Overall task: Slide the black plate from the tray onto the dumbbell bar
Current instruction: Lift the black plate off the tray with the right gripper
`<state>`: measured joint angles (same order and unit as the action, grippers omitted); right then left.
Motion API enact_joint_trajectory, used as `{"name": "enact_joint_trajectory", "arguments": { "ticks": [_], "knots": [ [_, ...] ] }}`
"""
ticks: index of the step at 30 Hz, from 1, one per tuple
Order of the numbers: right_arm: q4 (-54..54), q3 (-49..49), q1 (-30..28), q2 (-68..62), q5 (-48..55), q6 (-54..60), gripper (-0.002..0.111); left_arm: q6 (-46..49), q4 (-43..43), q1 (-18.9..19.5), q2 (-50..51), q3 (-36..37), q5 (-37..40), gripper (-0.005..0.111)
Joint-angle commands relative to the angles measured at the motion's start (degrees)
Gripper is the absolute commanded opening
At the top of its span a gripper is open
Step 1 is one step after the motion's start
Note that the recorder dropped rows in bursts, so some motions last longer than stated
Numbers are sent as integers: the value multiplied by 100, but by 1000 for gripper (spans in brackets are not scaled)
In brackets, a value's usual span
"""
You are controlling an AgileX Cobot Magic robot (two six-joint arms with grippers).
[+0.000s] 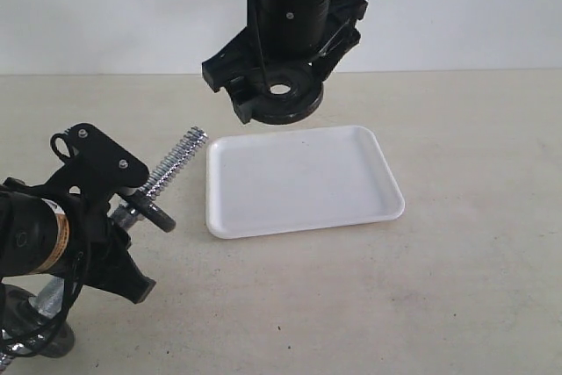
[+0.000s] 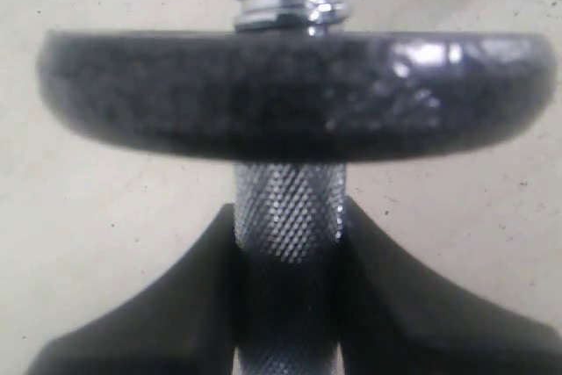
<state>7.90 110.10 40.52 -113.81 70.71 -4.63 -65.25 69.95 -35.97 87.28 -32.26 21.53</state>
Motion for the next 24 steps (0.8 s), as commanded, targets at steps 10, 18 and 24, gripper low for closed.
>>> {"name": "enact_joint_trajectory", "arguments": {
  "ticks": [10,18,24],
  "knots": [
    [-1144,52,-2,294,-75,543,0,-422,1312,5,-223,-174,-205,4],
    [-1552,52,-2,386,-75,781,0,-1069,2075,5,-223,-174,-205,4],
    [-1800,52,-2,400,-75,894,0,-1945,2904,5,-223,-174,-205,4]
  ]
}}
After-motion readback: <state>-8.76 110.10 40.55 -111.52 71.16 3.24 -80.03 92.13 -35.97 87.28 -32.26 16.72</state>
